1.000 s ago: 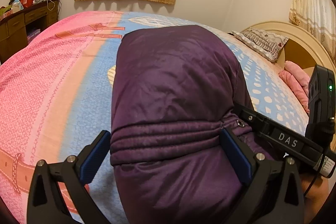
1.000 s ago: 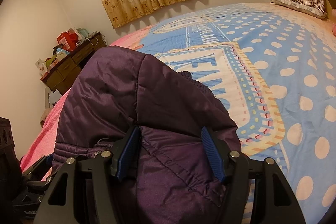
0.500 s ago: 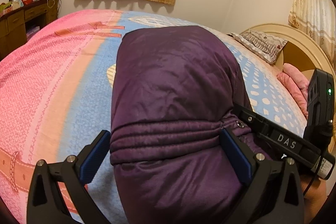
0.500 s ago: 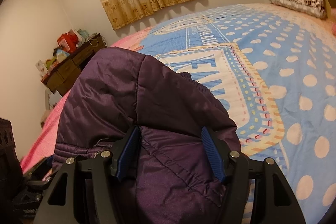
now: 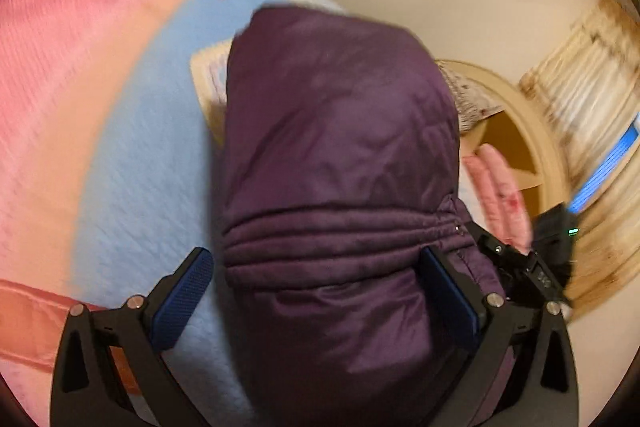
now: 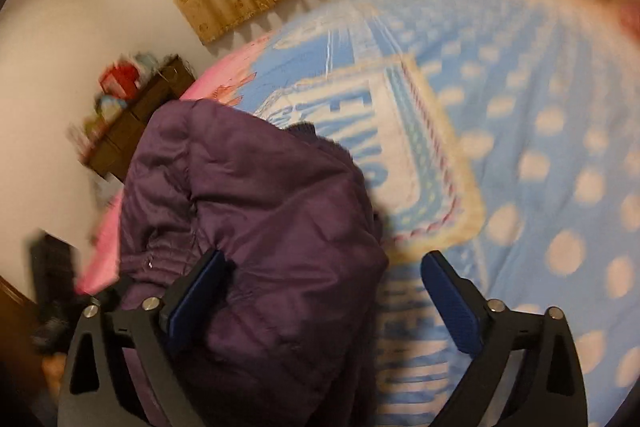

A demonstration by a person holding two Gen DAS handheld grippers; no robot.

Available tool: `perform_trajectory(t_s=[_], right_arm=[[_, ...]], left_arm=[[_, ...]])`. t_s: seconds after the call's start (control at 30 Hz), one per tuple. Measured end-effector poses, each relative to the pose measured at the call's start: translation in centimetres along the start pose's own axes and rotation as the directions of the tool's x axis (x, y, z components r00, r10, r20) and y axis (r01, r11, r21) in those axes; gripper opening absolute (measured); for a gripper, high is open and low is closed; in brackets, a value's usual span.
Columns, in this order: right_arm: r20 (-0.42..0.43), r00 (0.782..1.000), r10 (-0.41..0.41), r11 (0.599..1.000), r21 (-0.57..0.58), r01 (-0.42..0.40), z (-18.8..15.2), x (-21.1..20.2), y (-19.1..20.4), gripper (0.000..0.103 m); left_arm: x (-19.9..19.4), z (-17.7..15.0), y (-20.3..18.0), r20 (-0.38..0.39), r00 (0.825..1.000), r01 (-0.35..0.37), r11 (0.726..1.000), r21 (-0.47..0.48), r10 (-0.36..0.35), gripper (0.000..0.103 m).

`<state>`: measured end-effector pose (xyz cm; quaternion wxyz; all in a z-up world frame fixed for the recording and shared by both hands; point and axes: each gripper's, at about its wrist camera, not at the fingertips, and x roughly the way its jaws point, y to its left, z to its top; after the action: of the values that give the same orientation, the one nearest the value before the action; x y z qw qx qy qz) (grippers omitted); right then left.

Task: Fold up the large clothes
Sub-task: 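Carry the jacket bundle with both grippers toward the pink end of the bed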

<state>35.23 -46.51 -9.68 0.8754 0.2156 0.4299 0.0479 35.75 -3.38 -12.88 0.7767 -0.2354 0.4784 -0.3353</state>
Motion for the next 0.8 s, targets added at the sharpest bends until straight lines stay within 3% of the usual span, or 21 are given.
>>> perform_trajectory(t_s=[0.1,0.23,0.4,0.53,0.57,0.6,0.63,0.67,0.8], right_arm=[[-0.048,0.994,0.101,0.992,0.079,-0.097,-0.1,1.3,-1.7,0.101],[-0.069,0.970,0.232,0.961,0.170,-0.217,-0.8,2.7,-3.5,0.101],[-0.061,0.962,0.267,0.954,0.156,-0.255,-1.1,3.1,-3.5,0.101],[-0.103,0.955,0.277,0.955,0.141,-0.262,-0.3,4.7,-2.7,0.102],[-0.123,0.951,0.285,0.954,0.135,-0.268,-0.2,4.9,-2.4,0.098],[-0.133,0.931,0.339,0.936,0.146,-0.320,-0.1,4.9,-2.1,0.077],[-0.129,0.913,0.387,0.916,0.172,-0.363,0.0,4.9,-2.1,0.071],[-0.122,0.908,0.400,0.909,0.175,-0.377,-0.1,4.7,-2.0,0.064],[-0.073,0.896,0.437,0.890,0.177,-0.420,-1.3,3.3,-1.8,0.053]], left_arm=[[0.5,-0.1,0.2,0.005,0.999,0.033,0.999,0.009,-0.033,0.103],[1.9,0.1,1.2,-0.027,0.992,0.123,0.991,-0.059,-0.125,0.103],[1.9,-0.2,0.8,-0.024,0.989,0.145,0.988,-0.044,-0.146,0.103],[2.4,0.1,-0.1,-0.025,0.990,0.138,0.990,-0.030,-0.139,0.103],[2.6,0.2,-0.5,-0.027,0.991,0.130,0.991,-0.023,-0.130,0.103],[2.6,0.2,-1.2,-0.026,0.992,0.122,0.992,-0.012,-0.122,0.103],[2.6,0.2,-2.1,-0.024,0.994,0.109,0.994,0.010,-0.109,0.103],[2.8,0.2,-3.3,-0.018,0.995,0.100,0.994,0.031,-0.100,0.103],[1.9,-0.4,-5.6,0.019,0.997,0.079,0.993,0.083,-0.081,0.099]])
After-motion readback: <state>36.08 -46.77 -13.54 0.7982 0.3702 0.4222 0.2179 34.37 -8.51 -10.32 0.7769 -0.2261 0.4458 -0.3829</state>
